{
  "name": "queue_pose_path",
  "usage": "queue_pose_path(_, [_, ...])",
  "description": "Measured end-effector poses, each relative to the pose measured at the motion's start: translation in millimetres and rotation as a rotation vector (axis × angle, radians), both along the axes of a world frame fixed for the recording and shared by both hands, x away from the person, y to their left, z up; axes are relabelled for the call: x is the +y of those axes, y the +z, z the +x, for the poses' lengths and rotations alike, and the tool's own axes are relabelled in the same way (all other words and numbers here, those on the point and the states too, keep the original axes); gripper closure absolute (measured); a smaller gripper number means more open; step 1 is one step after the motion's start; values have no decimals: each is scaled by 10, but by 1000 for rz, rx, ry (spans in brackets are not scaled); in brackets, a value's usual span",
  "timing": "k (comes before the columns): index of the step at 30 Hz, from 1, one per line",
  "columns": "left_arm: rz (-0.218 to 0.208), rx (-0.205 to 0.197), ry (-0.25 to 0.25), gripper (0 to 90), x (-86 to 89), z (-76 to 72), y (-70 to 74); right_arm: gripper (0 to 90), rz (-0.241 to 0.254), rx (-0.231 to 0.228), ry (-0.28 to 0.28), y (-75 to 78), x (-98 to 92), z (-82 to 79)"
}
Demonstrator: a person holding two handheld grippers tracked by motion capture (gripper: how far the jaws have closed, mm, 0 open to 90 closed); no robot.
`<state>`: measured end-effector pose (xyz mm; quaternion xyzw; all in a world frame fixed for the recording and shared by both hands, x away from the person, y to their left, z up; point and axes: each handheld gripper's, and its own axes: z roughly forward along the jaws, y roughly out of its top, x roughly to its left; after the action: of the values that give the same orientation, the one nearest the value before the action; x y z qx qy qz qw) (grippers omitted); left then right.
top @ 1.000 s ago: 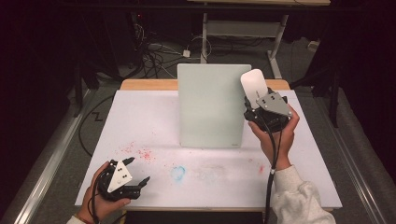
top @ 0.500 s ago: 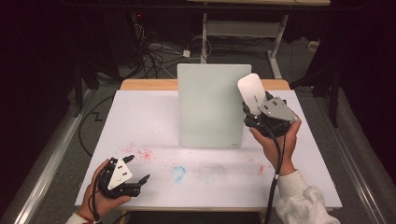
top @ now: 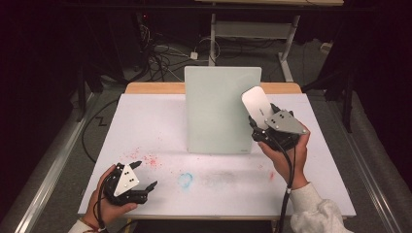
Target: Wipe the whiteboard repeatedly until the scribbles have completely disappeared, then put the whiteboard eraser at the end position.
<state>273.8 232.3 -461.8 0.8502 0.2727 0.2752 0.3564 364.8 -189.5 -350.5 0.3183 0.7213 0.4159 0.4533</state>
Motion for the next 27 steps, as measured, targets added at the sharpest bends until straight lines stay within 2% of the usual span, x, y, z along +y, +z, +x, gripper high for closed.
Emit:
queue_pose_path(9, [0, 2, 1, 185, -2, 2, -2, 309, -16, 29, 42, -66, -5, -49])
queue_pose_path(19, [11, -4, -12, 185, -44, 9, 3, 308, -58, 73, 137, -163, -9, -144])
queue_pose_path(27, [21, -8, -22, 185, -78, 12, 12, 308, -93, 128, 192, -288, -18, -212])
